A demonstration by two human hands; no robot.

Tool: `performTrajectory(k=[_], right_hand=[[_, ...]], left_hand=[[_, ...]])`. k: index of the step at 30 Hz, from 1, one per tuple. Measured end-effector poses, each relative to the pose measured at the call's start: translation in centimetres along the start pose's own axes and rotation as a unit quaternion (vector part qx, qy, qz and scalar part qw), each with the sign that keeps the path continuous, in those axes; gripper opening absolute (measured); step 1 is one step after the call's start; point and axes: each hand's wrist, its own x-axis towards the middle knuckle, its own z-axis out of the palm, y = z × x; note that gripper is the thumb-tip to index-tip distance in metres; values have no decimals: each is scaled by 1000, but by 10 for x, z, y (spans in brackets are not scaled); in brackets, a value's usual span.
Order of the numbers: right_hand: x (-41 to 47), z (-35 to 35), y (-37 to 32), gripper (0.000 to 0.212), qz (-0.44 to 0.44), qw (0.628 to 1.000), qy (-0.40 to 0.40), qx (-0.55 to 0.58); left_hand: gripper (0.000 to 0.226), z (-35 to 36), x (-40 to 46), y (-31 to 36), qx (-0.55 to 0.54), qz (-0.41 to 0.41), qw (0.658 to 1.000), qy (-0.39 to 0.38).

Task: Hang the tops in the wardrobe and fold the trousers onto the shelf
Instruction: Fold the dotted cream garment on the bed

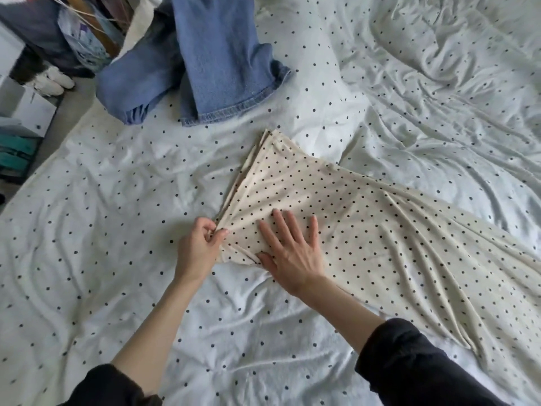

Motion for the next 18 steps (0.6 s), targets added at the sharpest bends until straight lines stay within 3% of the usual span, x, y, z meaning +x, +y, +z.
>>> performTrajectory(k=[3,5,7,10,13,16,18], right_hand=[[-3,1,-1,69,4,1000,-12,9],[-8,-1,-2,67,3,1000,-8,24],[-14,-1,0,56,0,999,29,43],[-26,-10,10,46,23,991,99,83],[-39,-24,27,44,79,973,153,152],[-64,-50,55,35,176,916,191,305],[-82,-67,79,34,266,845,162,434]], left_hand=[[32,3,1,2,-83,-81,993,-27],[23,1,7,8,-99,-105,988,-44],[17,-2,10,17,-97,-106,988,-63],[33,-7,3,39,-56,-82,991,-87],[18,-9,-9,70,-82,-49,986,-136],[18,6,-30,112,-98,21,980,-171],[25,28,-46,138,-62,89,974,-198]])
